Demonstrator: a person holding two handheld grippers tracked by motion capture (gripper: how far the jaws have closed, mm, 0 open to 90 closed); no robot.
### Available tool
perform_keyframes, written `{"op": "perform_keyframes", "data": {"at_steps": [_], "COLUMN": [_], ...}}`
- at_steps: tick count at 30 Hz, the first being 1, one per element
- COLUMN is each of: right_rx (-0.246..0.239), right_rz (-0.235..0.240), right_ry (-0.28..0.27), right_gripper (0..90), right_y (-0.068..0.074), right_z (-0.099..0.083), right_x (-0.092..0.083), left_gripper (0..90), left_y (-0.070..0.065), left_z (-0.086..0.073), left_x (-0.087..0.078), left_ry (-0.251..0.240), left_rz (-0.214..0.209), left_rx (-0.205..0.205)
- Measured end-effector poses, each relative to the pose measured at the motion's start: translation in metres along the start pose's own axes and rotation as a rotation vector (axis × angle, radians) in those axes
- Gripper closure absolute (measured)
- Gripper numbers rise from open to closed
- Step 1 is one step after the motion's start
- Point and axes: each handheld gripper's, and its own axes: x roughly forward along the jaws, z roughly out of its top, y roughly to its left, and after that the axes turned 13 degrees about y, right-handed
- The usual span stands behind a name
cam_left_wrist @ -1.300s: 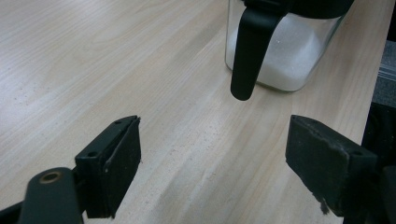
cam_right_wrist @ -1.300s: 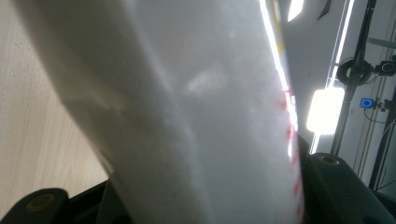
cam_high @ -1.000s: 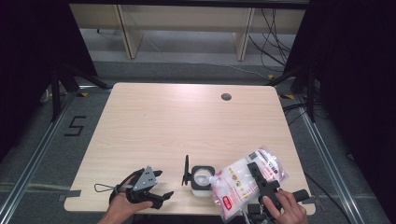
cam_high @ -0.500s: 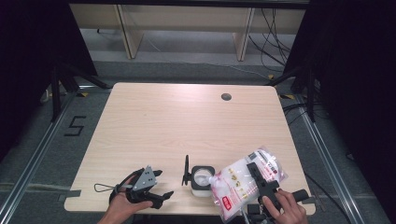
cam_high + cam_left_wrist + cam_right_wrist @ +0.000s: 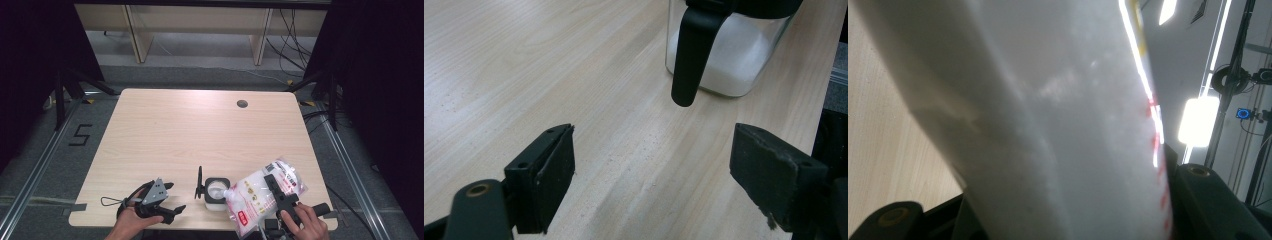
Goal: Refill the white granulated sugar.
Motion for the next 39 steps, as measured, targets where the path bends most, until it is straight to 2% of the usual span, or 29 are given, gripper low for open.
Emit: {"op": "perform_keyframes", "data": {"at_steps": [3, 5, 6, 10, 11, 12, 13, 17, 18, 20, 22, 23, 24, 27, 31, 34, 35, 36, 37, 39], "right_rx": [-0.003, 0.018, 0.008, 0.04, 0.012, 0.015, 0.046, 0.03, 0.061, 0.042, 0.06, 0.052, 0.049, 0.063, 0.054, 0.036, 0.053, 0.065, 0.065, 0.05], "right_rz": [-0.004, 0.007, -0.008, 0.016, -0.004, -0.004, 0.014, 0.006, 0.027, 0.017, 0.026, 0.018, 0.016, 0.021, 0.022, 0.01, 0.019, 0.032, 0.029, 0.014], "right_ry": [-0.001, -0.008, -0.007, 0.008, -0.01, -0.006, 0.003, -0.004, 0.013, 0.009, 0.012, 0.009, 0.01, 0.008, 0.006, 0.007, 0.011, 0.022, 0.018, 0.014], "right_gripper": [53.9, 54.2, 54.4, 54.6, 54.7, 54.8, 54.8, 55.0, 55.0, 55.0, 55.1, 55.1, 55.2, 55.2, 55.2, 55.2, 55.2, 55.2, 55.3, 55.2], "right_y": [-0.0007, 0.0006, -0.0011, 0.001, -0.0014, -0.0011, 0.0013, -0.0006, 0.0021, 0.0002, 0.0015, 0.0004, 0.0, 0.0011, 0.0005, -0.0013, 0.0001, 0.001, 0.001, -0.0011], "right_z": [0.0002, -0.0004, -0.0002, -0.0016, -0.0018, -0.0019, -0.002, -0.0026, -0.0029, -0.0029, -0.0031, -0.003, -0.0028, -0.0027, -0.0026, -0.0031, -0.0034, -0.0035, -0.0036, -0.0037], "right_x": [0.0001, 0.0004, 0.0001, -0.0002, 0.001, 0.0012, 0.0013, 0.0022, 0.0018, 0.002, 0.0014, 0.0015, 0.0016, 0.0016, 0.002, 0.0017, 0.0018, 0.0016, 0.002, 0.0018], "left_gripper": [17.8, 17.8, 17.8, 17.8, 17.8, 17.8, 17.8, 17.8, 17.8, 17.8, 17.8, 17.8, 17.8, 17.8, 17.8, 17.8, 17.8, 17.8, 17.8, 17.8], "left_y": [0.0007, -0.0006, 0.0001, -0.0008, 0.0002, 0.0002, 0.0002, 0.0003, 0.0001, 0.0002, -0.0008, -0.0004, 0.0006, -0.0007, 0.0001, -0.0007, -0.0008, 0.0004, -0.0006, -0.0005], "left_z": [-0.0001, -0.0002, 0.0001, -0.0006, -0.0004, -0.0001, 0.0001, -0.0002, 0.0, -0.0003, -0.0006, -0.0003, 0.0001, -0.0008, 0.0001, -0.0007, -0.0003, 0.0, -0.0002, -0.0008], "left_x": [-0.0001, 0.0007, -0.0002, 0.0007, 0.0003, 0.0001, 0.0003, -0.0002, 0.0001, 0.0006, 0.0008, 0.0008, -0.0007, 0.0002, -0.0002, 0.0002, 0.0, -0.0009, 0.0002, 0.0004], "left_ry": [0.015, -0.001, 0.004, -0.002, 0.001, 0.002, 0.001, 0.004, -0.002, -0.001, -0.007, -0.012, 0.006, -0.005, -0.004, -0.007, -0.008, 0.006, -0.006, -0.006], "left_rz": [0.005, 0.001, 0.001, 0.0, -0.004, -0.001, 0.001, -0.001, 0.003, -0.002, -0.005, 0.001, 0.012, -0.003, 0.007, -0.002, 0.005, 0.011, 0.004, 0.001], "left_rx": [0.009, -0.004, 0.001, -0.006, 0.003, -0.001, -0.002, 0.005, -0.002, -0.001, -0.009, -0.01, 0.002, -0.009, -0.005, -0.01, -0.015, 0.0, -0.01, -0.003]}}
